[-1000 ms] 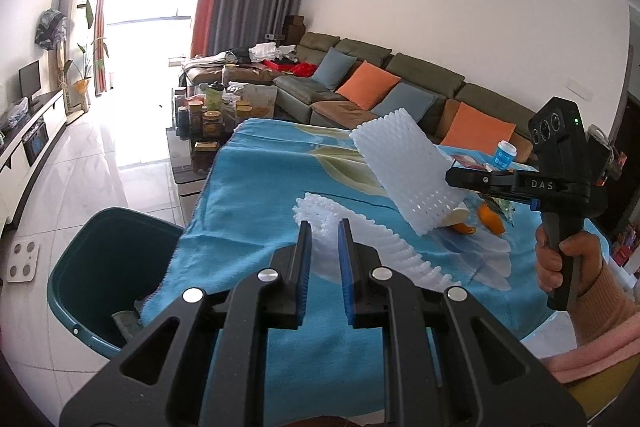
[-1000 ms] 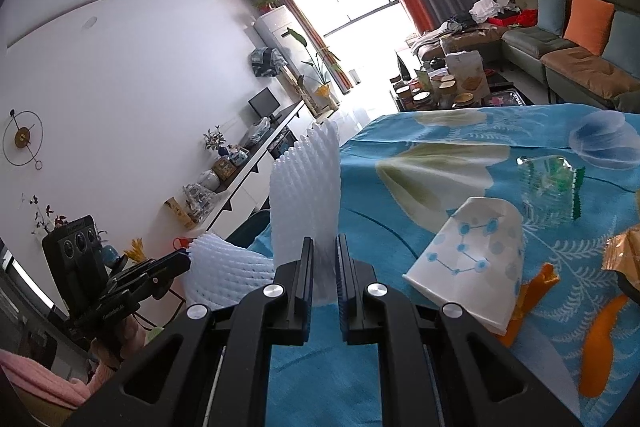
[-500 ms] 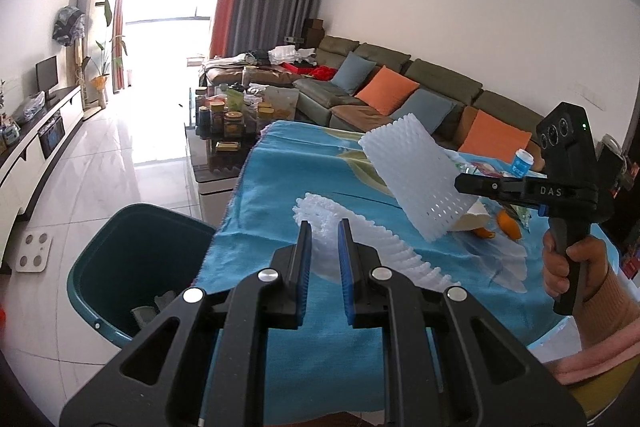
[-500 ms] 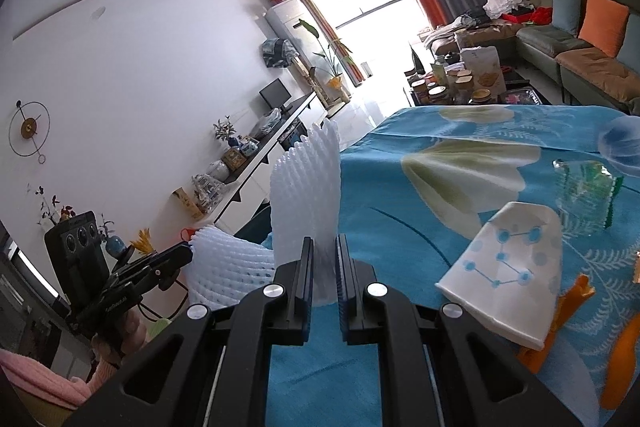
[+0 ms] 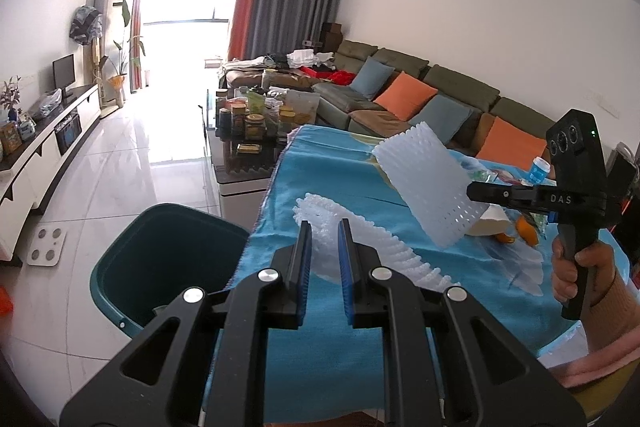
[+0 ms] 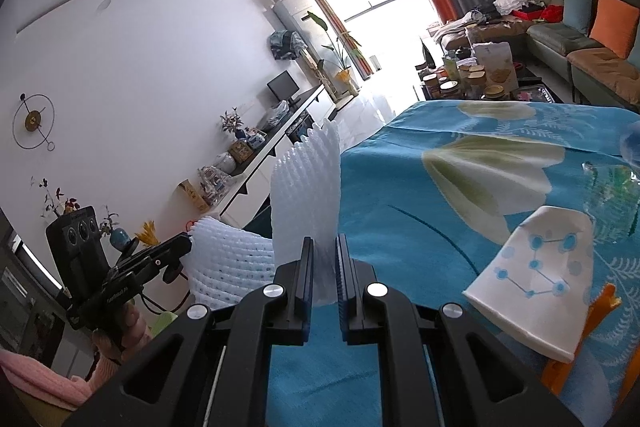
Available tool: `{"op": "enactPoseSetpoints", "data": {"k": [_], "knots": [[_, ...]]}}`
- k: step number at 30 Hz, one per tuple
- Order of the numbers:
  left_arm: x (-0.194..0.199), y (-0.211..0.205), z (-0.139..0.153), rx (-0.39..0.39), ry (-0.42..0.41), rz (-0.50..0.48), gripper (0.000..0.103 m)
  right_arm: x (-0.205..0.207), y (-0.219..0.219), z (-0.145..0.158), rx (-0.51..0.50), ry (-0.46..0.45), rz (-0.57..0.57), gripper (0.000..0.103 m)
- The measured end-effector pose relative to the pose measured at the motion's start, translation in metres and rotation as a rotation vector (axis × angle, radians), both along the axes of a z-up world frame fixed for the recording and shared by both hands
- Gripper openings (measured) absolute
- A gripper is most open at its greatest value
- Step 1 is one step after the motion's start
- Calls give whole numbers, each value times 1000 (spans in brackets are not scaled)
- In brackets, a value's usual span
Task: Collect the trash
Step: 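Lift the foam net with the left tool while the right tool lifts its foam net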
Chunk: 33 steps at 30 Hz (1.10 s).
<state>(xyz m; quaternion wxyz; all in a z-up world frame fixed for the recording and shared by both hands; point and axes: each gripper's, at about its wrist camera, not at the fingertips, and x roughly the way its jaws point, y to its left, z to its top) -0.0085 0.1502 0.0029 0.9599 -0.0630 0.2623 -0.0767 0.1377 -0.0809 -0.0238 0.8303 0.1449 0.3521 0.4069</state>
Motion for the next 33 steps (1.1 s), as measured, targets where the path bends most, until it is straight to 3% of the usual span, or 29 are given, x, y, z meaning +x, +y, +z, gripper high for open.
{"op": "enactPoseSetpoints", "data": {"k": [33], "knots": [[-14, -1, 13, 16, -3, 107, 14, 13, 51, -6, -5, 34, 113, 9]]}}
